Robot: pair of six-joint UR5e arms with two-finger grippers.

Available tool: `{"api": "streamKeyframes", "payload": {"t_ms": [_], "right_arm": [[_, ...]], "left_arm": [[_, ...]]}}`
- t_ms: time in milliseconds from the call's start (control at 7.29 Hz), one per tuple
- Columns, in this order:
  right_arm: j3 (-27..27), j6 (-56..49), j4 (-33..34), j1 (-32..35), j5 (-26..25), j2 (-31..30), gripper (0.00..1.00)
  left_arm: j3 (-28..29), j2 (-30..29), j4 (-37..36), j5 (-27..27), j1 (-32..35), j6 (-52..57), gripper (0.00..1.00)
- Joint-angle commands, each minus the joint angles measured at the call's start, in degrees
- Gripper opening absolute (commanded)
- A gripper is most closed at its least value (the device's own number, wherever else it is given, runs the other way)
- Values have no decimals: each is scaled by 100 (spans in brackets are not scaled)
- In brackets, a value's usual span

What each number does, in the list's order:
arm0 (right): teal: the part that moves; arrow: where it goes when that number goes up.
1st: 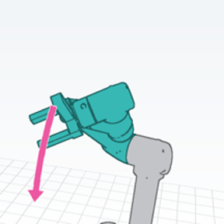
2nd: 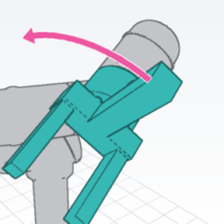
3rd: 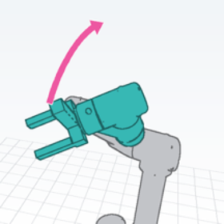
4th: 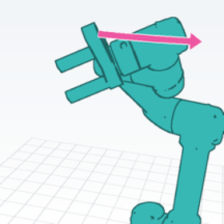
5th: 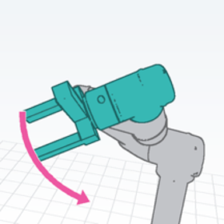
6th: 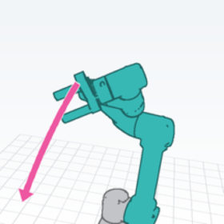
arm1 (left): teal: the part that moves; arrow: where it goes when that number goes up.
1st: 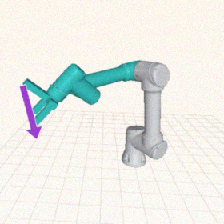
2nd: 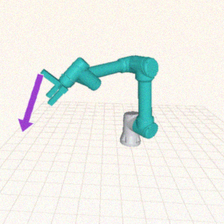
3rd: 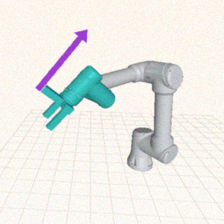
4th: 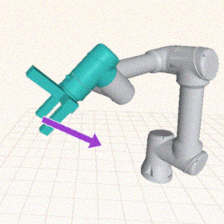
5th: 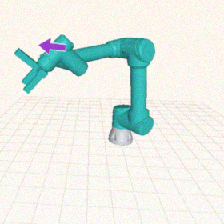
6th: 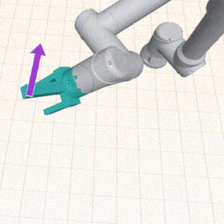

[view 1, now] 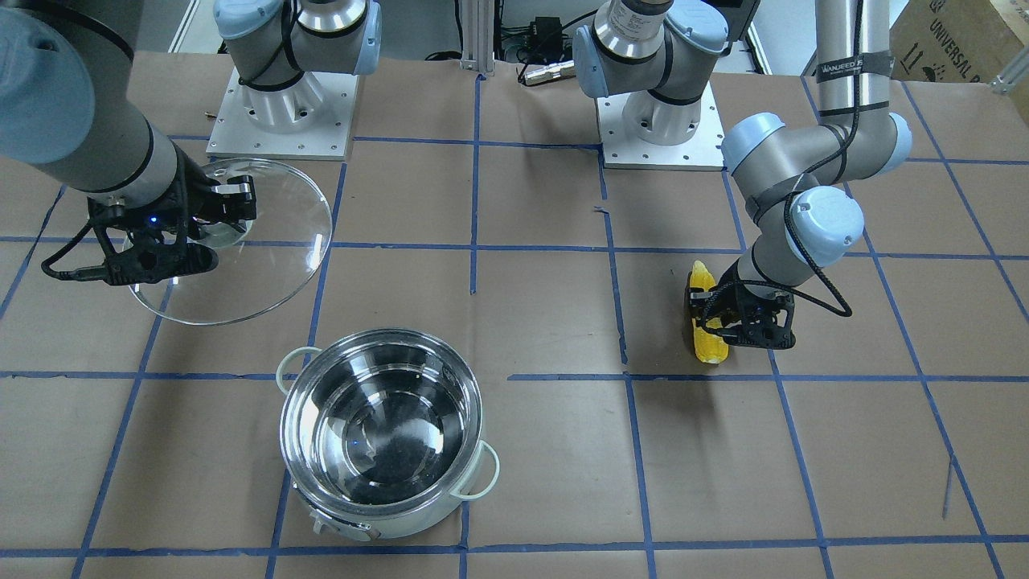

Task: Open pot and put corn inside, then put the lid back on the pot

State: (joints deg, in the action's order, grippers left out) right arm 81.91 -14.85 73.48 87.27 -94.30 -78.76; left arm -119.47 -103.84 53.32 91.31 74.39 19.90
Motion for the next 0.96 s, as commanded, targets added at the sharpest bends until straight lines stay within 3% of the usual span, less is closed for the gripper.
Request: {"api": "streamKeyframes", "payload": {"t_ms": [0,411,823], "right_arm": [[0,0,8,0,0,19,34],[0,0,139,0,8,28,34],[0,-17,149,0,8,72,34]], "left_arm": [[195,179,247,-7,154,-396,30],[1746,277,1888,-148,1030,-1345,30],[3592,-380,2945,-560,2111,-2627,30]]}}
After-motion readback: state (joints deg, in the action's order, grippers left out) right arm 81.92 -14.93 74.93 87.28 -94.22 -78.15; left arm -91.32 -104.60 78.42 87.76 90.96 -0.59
